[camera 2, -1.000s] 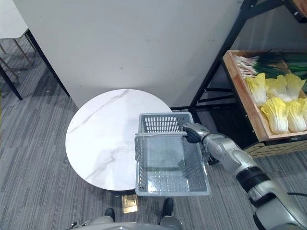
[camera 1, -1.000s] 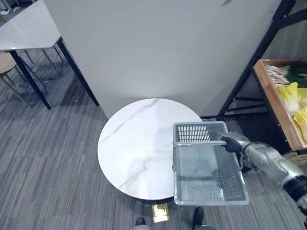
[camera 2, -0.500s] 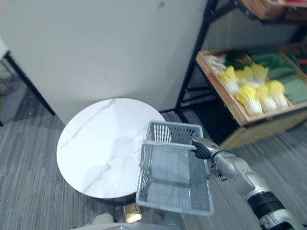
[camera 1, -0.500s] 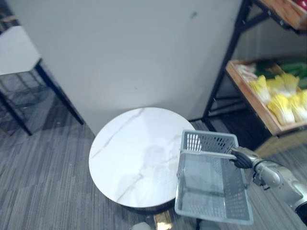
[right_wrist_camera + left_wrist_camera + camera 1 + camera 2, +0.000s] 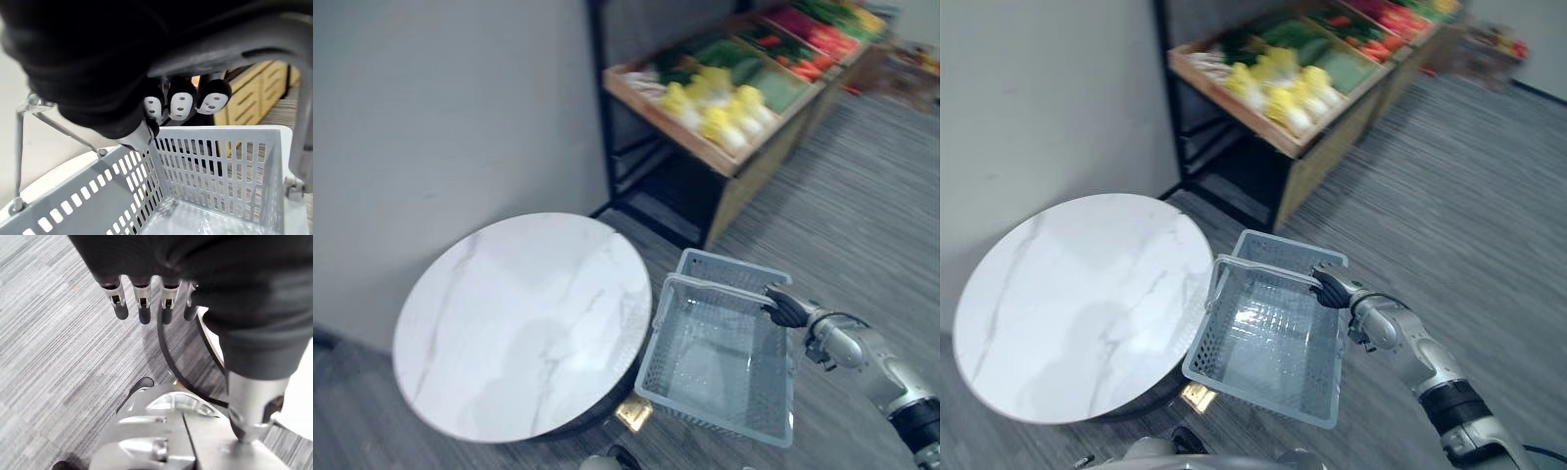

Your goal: Pick vegetable in the basket

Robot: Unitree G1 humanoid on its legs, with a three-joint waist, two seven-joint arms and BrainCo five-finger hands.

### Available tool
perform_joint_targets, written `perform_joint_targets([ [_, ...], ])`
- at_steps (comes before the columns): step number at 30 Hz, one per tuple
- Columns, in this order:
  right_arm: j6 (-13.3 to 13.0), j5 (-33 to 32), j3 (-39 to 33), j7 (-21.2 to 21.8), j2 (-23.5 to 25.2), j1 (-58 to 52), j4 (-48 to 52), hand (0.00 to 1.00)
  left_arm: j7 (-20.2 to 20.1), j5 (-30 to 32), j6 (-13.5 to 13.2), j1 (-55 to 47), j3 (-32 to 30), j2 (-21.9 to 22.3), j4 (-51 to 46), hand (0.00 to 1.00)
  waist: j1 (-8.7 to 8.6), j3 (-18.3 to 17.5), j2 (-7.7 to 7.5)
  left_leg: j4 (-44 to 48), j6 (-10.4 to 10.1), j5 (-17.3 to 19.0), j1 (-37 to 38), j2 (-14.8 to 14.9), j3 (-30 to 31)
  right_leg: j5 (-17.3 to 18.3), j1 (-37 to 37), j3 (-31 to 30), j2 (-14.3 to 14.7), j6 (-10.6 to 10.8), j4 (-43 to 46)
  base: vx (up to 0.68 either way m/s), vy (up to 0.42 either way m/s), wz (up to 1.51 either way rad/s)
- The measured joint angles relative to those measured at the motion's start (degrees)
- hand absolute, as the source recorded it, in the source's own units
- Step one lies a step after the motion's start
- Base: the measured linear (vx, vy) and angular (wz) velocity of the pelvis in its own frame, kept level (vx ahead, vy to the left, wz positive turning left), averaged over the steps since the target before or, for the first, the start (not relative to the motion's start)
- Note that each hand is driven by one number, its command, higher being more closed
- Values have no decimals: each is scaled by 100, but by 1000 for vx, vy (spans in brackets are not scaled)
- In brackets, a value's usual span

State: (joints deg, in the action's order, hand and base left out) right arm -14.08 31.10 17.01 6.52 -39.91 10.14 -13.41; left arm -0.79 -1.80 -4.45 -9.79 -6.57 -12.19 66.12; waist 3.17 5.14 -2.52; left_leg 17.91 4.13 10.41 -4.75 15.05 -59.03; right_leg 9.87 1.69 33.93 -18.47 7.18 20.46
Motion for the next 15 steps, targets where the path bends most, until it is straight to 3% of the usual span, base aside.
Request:
perform_joint_targets([
  [3,119,4,26,-1,-17,-183,-121,100,32,-213,1,54,-5,89,54,0,-88,-106,214,298,-96,-143,-9,417,-192,-137,446,-12,666,236,-1557,-86,-331,-83],
  [4,169,11,25,0,-32,-402,-123,100,41,-234,-2,48,-8,195,56,0,-158,-144,286,464,-139,-227,1,648,-175,-302,575,-47,898,131,-1845,-97,-239,-43],
  [6,201,12,26,3,-47,-659,-167,100,54,-260,-16,44,-74,341,15,0,-120,-196,372,745,-227,-482,88,888,-35,-337,547,-386,1015,76,-1886,-148,-202,-78],
  [8,200,12,35,5,-14,-705,-278,100,49,-259,-32,-42,-85,397,3,0,-112,-142,301,943,-317,-859,-1,879,982,-423,535,-832,1023,-59,-1907,-124,-153,-106],
  [10,194,-5,24,-8,-2,-682,-408,100,50,-278,-52,-136,-188,567,-11,0,-70,-111,316,591,-791,-565,-182,173,3093,-497,396,-1452,918,-165,-1901,-114,-25,-141],
  [12,181,-71,-32,-14,125,-659,-702,100,53,-392,-51,-225,-265,632,-3,0,-64,-67,451,-236,-1003,-642,-18,-407,4805,-545,129,-2049,1057,-167,-1788,-85,83,-145],
  [14,189,-93,-76,-11,179,-704,-822,100,51,-429,-52,-243,-286,639,-9,0,-103,-55,506,-514,-1115,-548,143,-487,5254,-594,-72,-2353,1166,-119,-1762,-14,94,-82],
  [15,189,-114,-83,-9,176,-712,-835,100,45,-434,-79,-224,-290,645,-31,0,-124,-18,463,-532,-1121,-544,128,-560,5454,-681,-124,-2459,1165,-87,-1864,-32,60,-60],
])
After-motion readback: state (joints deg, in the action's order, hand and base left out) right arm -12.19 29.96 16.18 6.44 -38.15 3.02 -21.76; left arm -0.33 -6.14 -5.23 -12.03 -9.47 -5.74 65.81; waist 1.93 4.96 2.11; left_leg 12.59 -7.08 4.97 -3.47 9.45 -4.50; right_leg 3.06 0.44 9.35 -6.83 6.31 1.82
